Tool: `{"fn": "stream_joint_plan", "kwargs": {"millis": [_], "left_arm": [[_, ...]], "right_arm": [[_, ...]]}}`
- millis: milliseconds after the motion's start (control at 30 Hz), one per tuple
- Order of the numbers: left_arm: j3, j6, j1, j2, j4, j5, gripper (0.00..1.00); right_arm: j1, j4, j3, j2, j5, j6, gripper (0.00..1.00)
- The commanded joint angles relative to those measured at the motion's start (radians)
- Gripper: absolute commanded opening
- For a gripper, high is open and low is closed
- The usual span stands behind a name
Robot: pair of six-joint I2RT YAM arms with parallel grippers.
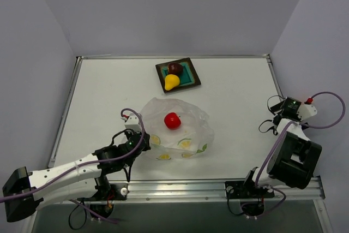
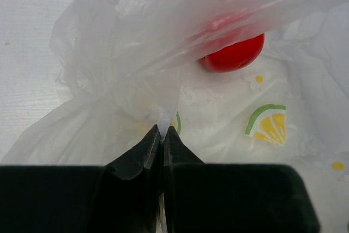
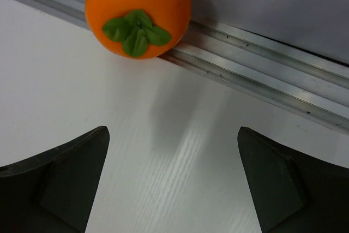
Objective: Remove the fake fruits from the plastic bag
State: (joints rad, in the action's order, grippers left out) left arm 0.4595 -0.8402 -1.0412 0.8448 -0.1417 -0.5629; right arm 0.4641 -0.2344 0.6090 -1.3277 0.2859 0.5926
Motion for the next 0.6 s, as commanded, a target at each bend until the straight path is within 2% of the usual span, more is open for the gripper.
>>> {"fn": "stream_joint_plan", "kwargs": {"millis": [0, 233, 433, 567], "left_arm": [[0.033, 0.027, -0.008, -0.015, 0.031, 0.032, 0.02], [0.021, 0.016, -0.011, -0.003, 0.044, 0.037, 0.02], [0.021, 0.049, -0.011, 0.034, 0.099, 0.049, 0.02], [0.007, 0.082, -0.011, 0.036, 0.155, 0.063, 0.02]], "right_arm": [[0.031, -0.086, 0.064, -0.121, -0.143, 0.024, 1.00], [0.044, -0.129, 0.169, -0.223, -0.076, 0.049, 1.00], [0.042, -0.267, 0.146, -0.275, 0.002, 0.088, 1.00], [0.038, -0.260, 0.208, -0.361, 0.048, 0.085, 1.00]]}}
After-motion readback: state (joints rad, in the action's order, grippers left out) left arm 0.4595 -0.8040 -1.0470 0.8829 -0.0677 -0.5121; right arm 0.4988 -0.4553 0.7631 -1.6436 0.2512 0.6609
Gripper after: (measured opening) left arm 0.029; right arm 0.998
